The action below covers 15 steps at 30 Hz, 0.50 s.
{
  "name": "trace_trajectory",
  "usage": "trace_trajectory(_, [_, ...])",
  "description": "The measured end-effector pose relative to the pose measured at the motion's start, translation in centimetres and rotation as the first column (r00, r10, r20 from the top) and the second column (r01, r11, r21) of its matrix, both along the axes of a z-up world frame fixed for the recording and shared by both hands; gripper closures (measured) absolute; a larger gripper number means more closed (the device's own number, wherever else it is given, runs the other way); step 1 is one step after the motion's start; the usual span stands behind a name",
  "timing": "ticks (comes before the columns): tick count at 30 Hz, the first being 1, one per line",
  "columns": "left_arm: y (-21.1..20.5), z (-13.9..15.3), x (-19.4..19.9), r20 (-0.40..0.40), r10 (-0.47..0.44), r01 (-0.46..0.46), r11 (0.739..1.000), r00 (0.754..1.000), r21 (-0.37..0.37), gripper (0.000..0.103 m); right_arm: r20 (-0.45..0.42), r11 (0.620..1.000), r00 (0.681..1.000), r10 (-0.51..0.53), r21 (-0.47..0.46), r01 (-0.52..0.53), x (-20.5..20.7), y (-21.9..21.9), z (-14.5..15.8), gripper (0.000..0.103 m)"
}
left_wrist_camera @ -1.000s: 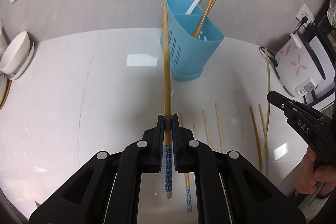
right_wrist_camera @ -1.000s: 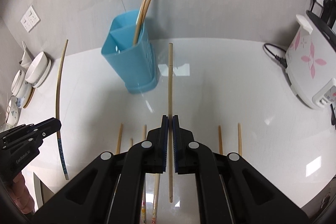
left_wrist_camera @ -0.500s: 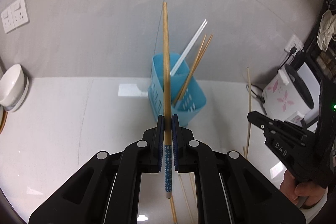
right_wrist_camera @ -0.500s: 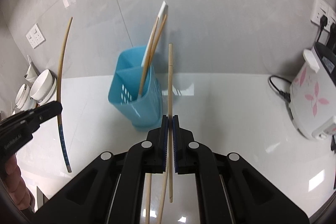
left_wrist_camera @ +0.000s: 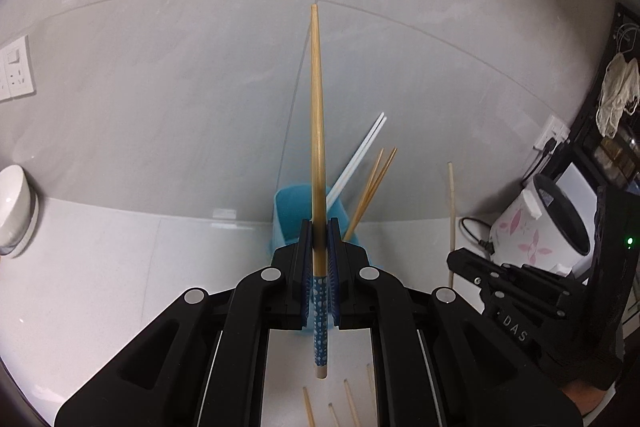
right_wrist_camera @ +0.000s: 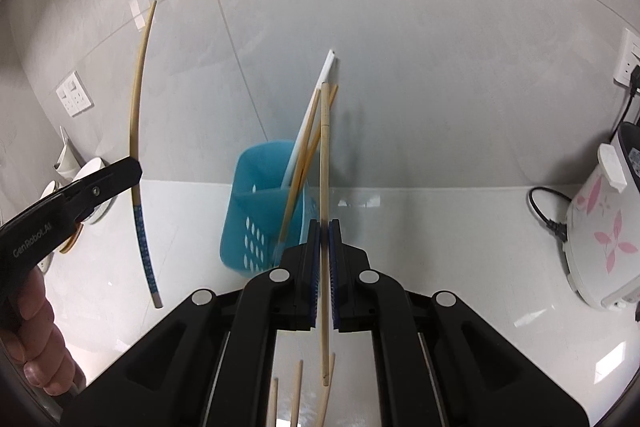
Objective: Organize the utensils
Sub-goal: 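Lift both held chopsticks and carry them over the blue utensil holder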
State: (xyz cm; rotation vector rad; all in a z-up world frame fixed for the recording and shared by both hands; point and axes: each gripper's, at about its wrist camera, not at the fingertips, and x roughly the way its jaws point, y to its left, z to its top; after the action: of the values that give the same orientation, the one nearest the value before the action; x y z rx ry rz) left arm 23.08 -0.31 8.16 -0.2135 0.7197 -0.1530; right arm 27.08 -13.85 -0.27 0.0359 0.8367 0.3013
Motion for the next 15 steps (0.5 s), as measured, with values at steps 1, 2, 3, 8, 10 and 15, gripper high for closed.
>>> trace_trajectory(1, [0.0,0.1,0.3,0.008,0.001,0.0,1.0,1.0,-0.008,0.096,0.008,1.0,1.0,-0.001,0.006,0.001,0.2,0.0,0.1,0.1])
trace_trajectory(2, [-0.1,0.2,0.5,0.014,0.002,-0.001,1.0,1.0,-0.011,0.096,0.017,1.0,1.0,-0.002,0.011,0.002,0.4,0.1,0.3,0.1])
trace_trajectory(3, [-0.1,0.3,0.7,0.021,0.001,0.0,1.0,1.0,-0.017,0.096,0.023,1.0,1.0,-0.002,0.016,0.002,0.5,0.1,0.3,0.1])
trace_trajectory(8, [-0.2,0.6,1.4,0.081,0.001,0.001,1.0,0.997,-0.029,0.096,0.037,0.999,0.999,-0.003,0.037,0.002,1.5,0.3,0.3,0.1])
trace_trajectory(10, [-0.2,0.6,1.8,0.127,0.004,0.001,0.999,0.992,-0.037,0.096,0.039,0.999,0.999,-0.004,0.044,0.003,1.8,0.4,0.0,0.1])
trace_trajectory(15, [-0.3,-0.4,2.5,0.194,0.004,0.005,0.999,0.981,-0.048,0.096,0.033,0.999,0.999,-0.003,0.046,0.001,2.4,0.7,-0.8,0.1])
